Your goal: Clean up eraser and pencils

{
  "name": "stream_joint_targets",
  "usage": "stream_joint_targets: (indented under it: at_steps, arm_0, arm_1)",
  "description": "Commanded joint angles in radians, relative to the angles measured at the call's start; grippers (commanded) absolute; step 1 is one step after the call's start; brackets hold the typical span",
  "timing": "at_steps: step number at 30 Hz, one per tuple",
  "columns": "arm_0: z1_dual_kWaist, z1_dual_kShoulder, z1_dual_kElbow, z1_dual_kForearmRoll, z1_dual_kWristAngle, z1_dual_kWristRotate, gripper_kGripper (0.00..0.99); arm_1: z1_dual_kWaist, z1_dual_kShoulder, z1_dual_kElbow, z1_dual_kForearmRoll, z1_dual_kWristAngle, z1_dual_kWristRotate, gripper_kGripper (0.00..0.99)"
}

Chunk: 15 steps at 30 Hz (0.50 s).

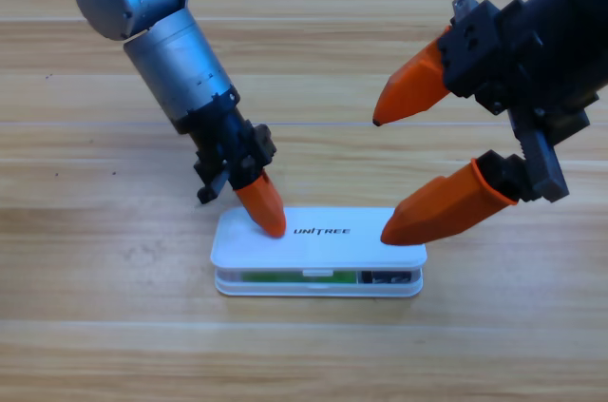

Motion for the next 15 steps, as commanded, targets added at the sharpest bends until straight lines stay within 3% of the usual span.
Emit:
stream_joint_targets:
  at_steps: [1,15]
  arm_0:
    - [-0.046,-0.016,0.061,-0.038,0.034,-0.028,0.0]
    - [-0.107,-0.074,0.187,-0.175,0.124,-0.093,0.0]
  arm_1:
    - [0.017,-0.003,0.007,-0.012,0.02,0.009,0.962]
    - [0.017,-0.003,0.005,-0.012,0.022,0.011,0.962]
